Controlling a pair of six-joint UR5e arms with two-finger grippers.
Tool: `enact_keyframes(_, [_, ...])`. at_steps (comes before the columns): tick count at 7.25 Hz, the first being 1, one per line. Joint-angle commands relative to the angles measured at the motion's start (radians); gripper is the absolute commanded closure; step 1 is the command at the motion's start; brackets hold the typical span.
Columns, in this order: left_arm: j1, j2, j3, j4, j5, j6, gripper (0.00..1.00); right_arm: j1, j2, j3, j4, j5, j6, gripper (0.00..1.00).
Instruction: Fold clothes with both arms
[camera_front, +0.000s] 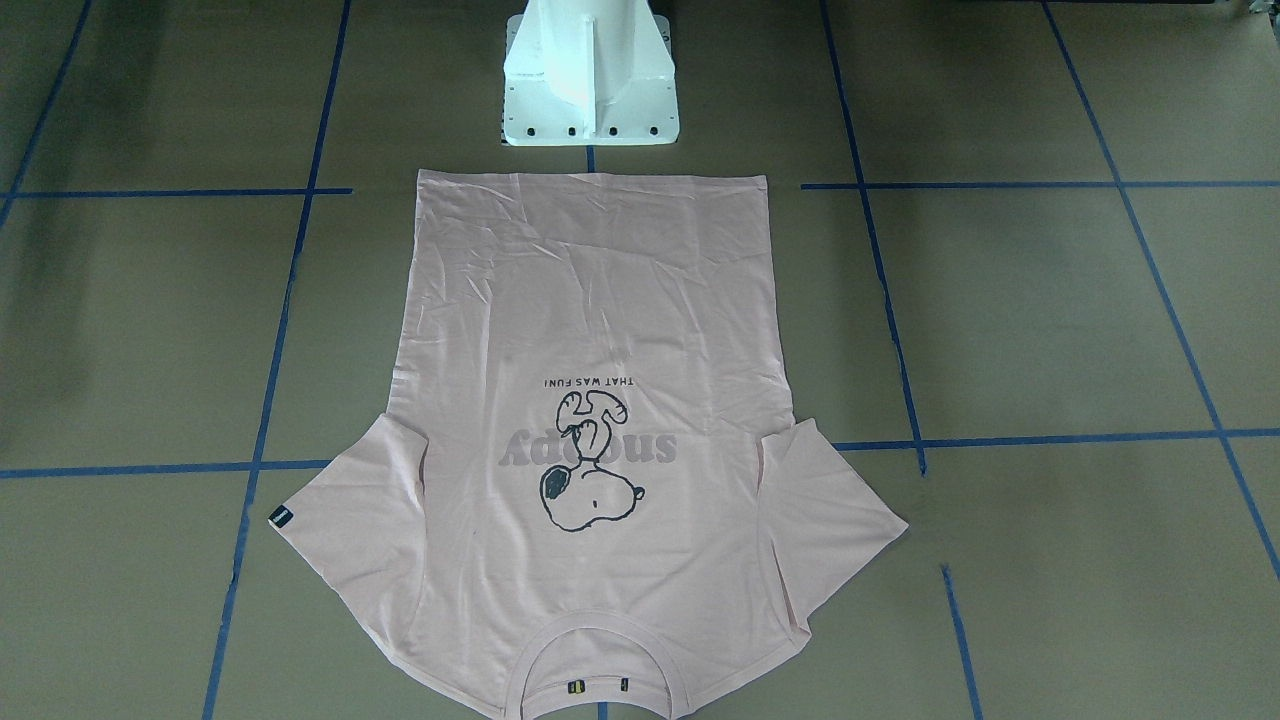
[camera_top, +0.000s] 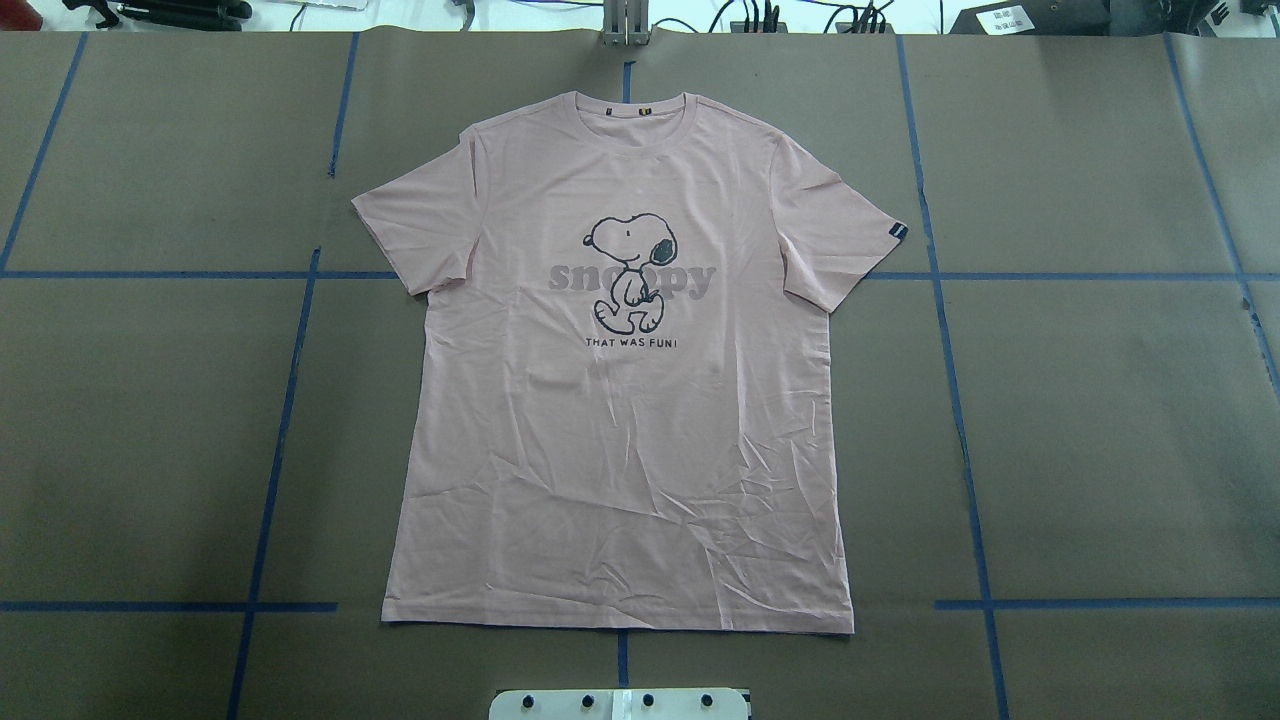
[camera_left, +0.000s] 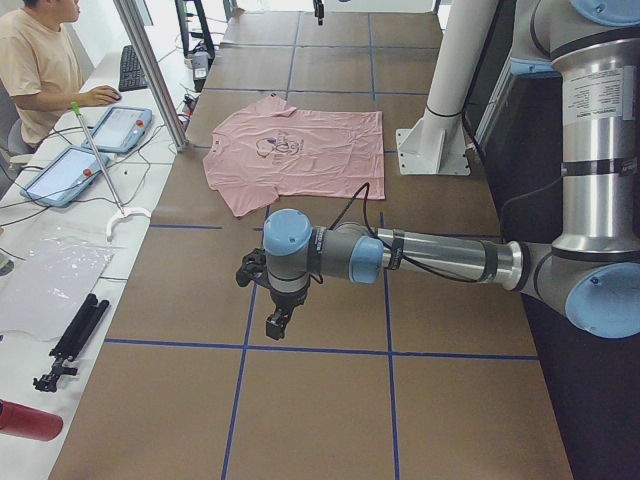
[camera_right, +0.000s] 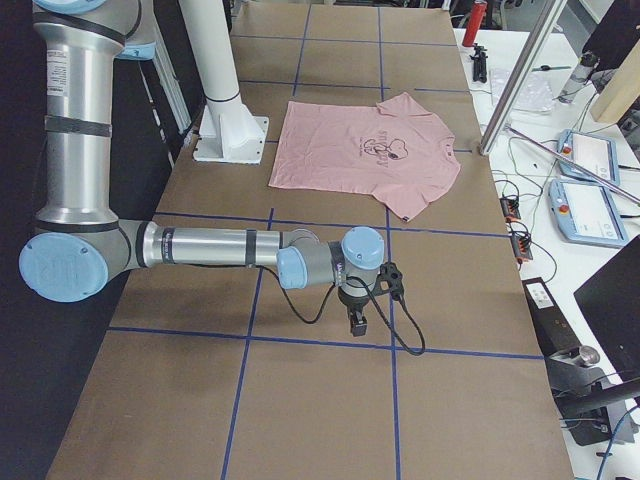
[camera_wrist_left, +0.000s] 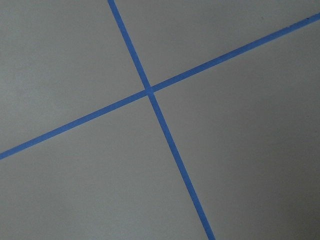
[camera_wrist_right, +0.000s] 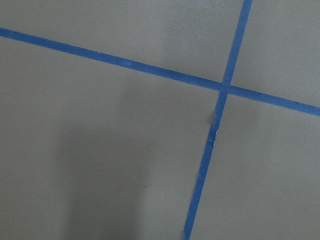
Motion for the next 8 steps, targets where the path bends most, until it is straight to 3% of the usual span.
enact_keyframes(1, [0.002, -0.001, -0.02, 0.013, -0.019, -0.003, 0.0, 0.0, 0.001, 0.011, 0.004, 0.007, -0.003, 0.0])
enact_keyframes(3, [0.001, 0.003, -0.008, 0.006, -0.021, -0.005, 0.0, 0.012, 0.037, 0.042, -0.046, 0.021, -0.004, 0.0])
enact_keyframes(5, [0.001, 0.01, -0.01, 0.0, -0.024, -0.003, 0.0, 0.025, 0.054, 0.152, -0.199, 0.03, -0.004, 0.0])
enact_keyframes(8, [0.001, 0.005, -0.008, -0.002, -0.024, -0.006, 0.0, 0.023, 0.032, 0.169, -0.18, 0.024, 0.002, 0.0])
